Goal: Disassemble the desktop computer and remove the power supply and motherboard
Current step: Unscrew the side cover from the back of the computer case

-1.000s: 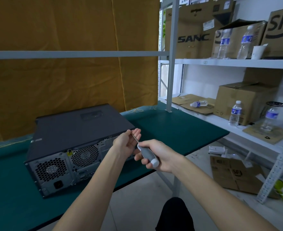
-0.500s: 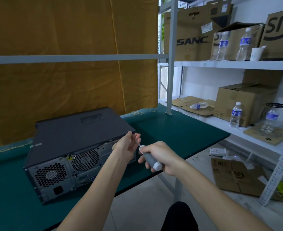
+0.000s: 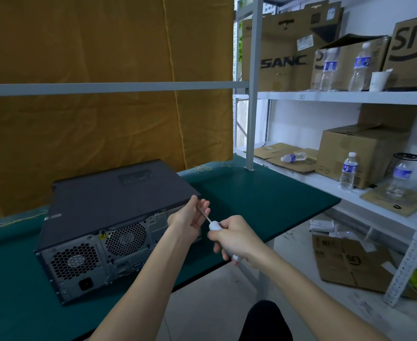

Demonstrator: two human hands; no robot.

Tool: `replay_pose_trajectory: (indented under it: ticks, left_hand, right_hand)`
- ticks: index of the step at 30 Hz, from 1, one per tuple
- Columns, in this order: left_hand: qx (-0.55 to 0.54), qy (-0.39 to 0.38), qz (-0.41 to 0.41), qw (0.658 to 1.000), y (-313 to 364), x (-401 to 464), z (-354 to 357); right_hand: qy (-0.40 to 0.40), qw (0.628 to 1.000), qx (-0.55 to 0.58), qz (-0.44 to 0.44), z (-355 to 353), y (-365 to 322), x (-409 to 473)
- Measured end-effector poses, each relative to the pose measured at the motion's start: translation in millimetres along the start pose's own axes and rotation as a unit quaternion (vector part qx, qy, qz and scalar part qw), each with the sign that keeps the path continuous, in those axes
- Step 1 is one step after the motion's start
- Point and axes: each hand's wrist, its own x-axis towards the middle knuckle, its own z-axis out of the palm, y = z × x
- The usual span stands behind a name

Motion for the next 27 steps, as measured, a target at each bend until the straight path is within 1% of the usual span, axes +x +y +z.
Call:
replay_pose_trajectory:
  ticks: [1,2,3,4,5,6,7,8,9,10,11,12,13,14,15,16,17,18,19,20,21,22,23,24,25,26,27]
  left_hand:
    - [0.002,0.000,0.001,1.000,0,0,1]
    - [-0.001,-0.002,-0.001,1.000,1,0,2]
    - [-0.007,-0.009,-0.003,1.000,2,0,3]
    - [-0.014,-0.020,-0.006,1.000,3,1,4]
    - [-0.023,-0.029,-0.010,0.999,3,1,5]
    - [-0.029,-0.034,-0.012,0.999,3,1,5]
    - [-0.032,-0.038,-0.012,0.999,3,0,5]
    - [-0.031,-0.039,-0.010,0.999,3,0,4]
    - [-0.027,-0.034,-0.006,0.999,3,-1,3]
    - [-0.017,-0.022,0.001,1.000,2,-2,2]
    - [-0.003,-0.006,0.009,1.000,1,-1,1]
    - [0.009,0.008,0.016,1.000,0,-1,0]
    - [0.016,0.014,0.020,1.000,0,-1,-1]
    - [0.013,0.013,0.018,1.000,1,-1,0]
    - [0.006,0.008,0.014,1.000,1,-1,0]
    - [-0.002,0.002,0.010,1.000,2,-1,1]
    - [-0.009,-0.002,0.008,1.000,2,-1,1]
    - [-0.014,-0.005,0.006,1.000,3,-1,1]
    - [-0.018,-0.007,0.005,1.000,3,0,1]
    - [-0.019,-0.008,0.005,1.000,3,0,1]
    - [-0.017,-0.008,0.005,1.000,3,0,1]
    - [-0.012,-0.005,0.006,1.000,3,0,1]
    - [-0.008,0.003,0.008,1.000,3,0,1]
    - [-0.005,0.012,0.011,1.000,2,0,2]
    - [-0.005,0.018,0.013,1.000,2,0,2]
    - [-0.008,0.019,0.014,1.000,2,0,2]
    - [-0.011,0.018,0.014,1.000,1,0,2]
  right_hand:
    - [0.015,1.000,-0.007,-0.007,2,2,2]
    - [0.011,1.000,0.024,0.000,3,3,2]
    - [-0.009,0.995,0.094,0.026,1,4,1]
    - [-0.046,0.979,0.187,0.070,-1,3,0]
    - [-0.095,0.948,0.281,0.113,-5,2,-2]
    - [-0.138,0.915,0.350,0.144,-9,1,-5]
    - [-0.165,0.898,0.379,0.153,-13,1,-6]
    - [-0.169,0.902,0.371,0.144,-14,1,-5]
    - [-0.145,0.928,0.323,0.120,-13,2,-5]
    - [-0.101,0.964,0.233,0.081,-10,2,-5]
    - [-0.046,0.990,0.129,0.040,-6,1,-5]
    - [0.004,0.999,0.033,0.001,-2,2,-5]
    - [0.039,0.998,-0.031,-0.025,2,4,-4]
    - [0.051,0.997,-0.047,-0.035,5,7,-3]
    - [0.038,0.999,-0.007,-0.022,6,9,-3]
    - [0.008,0.997,0.077,0.014,5,9,-4]
    - [-0.033,0.982,0.177,0.063,2,8,-6]
    - [-0.077,0.957,0.260,0.103,-2,6,-8]
    - [-0.109,0.936,0.310,0.123,-6,4,-10]
    - [-0.124,0.931,0.322,0.122,-9,4,-10]
    - [-0.115,0.940,0.302,0.106,-9,3,-9]
    - [-0.085,0.963,0.245,0.077,-8,2,-8]
    - [-0.045,0.985,0.160,0.041,-5,0,-8]
    - [-0.007,0.997,0.078,0.006,-1,-1,-8]
    - [0.022,1.000,0.010,-0.019,3,-1,-7]
    - [0.039,0.998,-0.030,-0.032,6,0,-6]
    - [0.048,0.997,-0.047,-0.037,8,1,-5]
